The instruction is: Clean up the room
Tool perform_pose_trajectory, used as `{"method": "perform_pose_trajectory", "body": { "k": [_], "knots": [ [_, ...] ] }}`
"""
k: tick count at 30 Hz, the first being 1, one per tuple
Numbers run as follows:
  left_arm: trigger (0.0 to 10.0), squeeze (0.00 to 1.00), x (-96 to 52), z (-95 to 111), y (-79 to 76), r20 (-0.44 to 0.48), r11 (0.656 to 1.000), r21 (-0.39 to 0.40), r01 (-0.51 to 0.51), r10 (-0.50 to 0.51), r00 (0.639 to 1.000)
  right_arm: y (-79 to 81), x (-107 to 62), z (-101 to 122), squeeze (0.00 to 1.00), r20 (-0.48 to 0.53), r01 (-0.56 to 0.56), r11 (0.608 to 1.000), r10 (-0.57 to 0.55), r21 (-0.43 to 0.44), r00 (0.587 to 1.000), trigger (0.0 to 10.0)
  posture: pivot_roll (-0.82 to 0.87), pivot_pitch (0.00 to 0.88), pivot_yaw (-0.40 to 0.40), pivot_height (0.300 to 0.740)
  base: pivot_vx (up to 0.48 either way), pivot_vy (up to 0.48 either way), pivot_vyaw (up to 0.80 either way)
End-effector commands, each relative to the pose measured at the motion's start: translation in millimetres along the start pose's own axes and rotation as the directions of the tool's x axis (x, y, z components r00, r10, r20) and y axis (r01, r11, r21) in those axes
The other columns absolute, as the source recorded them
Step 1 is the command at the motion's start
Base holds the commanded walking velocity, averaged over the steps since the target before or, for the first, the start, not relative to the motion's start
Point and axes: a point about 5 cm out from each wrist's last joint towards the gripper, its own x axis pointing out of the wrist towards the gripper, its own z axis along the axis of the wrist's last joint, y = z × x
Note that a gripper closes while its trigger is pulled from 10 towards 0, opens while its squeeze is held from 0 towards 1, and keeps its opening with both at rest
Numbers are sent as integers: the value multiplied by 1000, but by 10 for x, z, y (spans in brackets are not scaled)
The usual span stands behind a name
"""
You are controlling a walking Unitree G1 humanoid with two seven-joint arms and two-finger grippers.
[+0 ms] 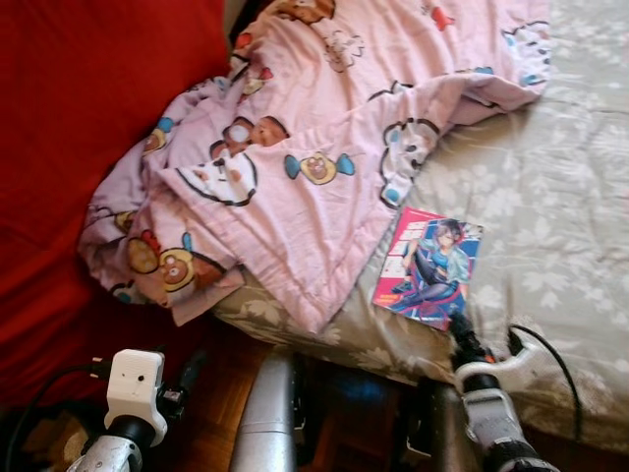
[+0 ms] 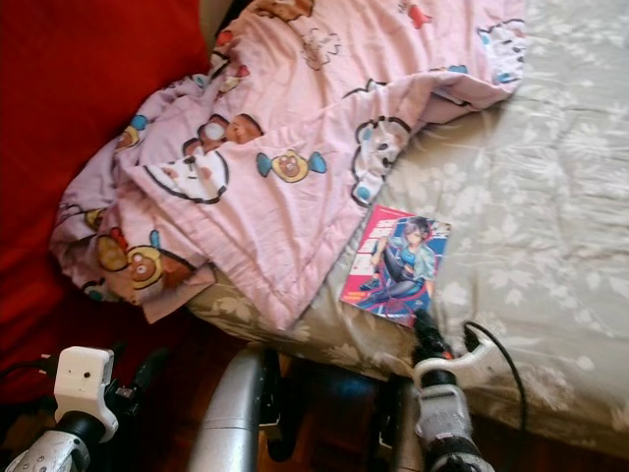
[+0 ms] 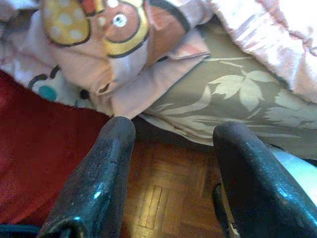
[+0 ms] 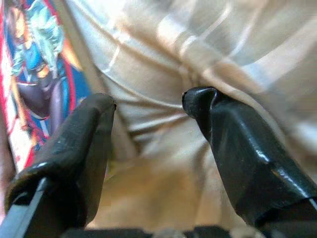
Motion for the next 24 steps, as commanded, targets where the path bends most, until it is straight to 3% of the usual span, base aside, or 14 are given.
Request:
{"method": "perform_pose_trajectory", "body": {
  "k": [1, 7, 12, 17, 24],
  "knots": [
    [10000, 0, -58, -114, 42, -52, 1000, 13, -7, 8, 999, -484, -317, 18, 0, 36, 225, 973, -227, 53, 973, 10000, 270, 401, 152, 616, 0, 0, 0],
    [10000, 0, -17, -114, 19, -48, 1000, 22, 8, -7, 999, -532, -378, -26, 0, 37, 234, 971, -236, 55, 971, 10000, 259, 391, 152, 616, 0, 0, 0],
    [10000, 0, 15, -107, 11, -42, 999, 28, 16, -15, 999, -479, -364, -103, 0, 23, 213, 976, -214, 55, 976, 10000, 255, 385, 151, 616, 0, 0, 0],
    [10000, 0, 31, -97, 26, -35, 999, 30, 11, -10, 999, -269, -267, -137, 0, 69, 67, 993, -74, 96, 995, 10000, 251, 379, 146, 616, 0, 0, 0],
    [10000, 0, 40, -125, 1, -32, 999, 39, 20, -19, 999, -160, -220, -20, 0, 150, -5, 995, -10, 96, 989, 10000, 234, 374, 136, 616, 0, 0, 0]
  ]
}}
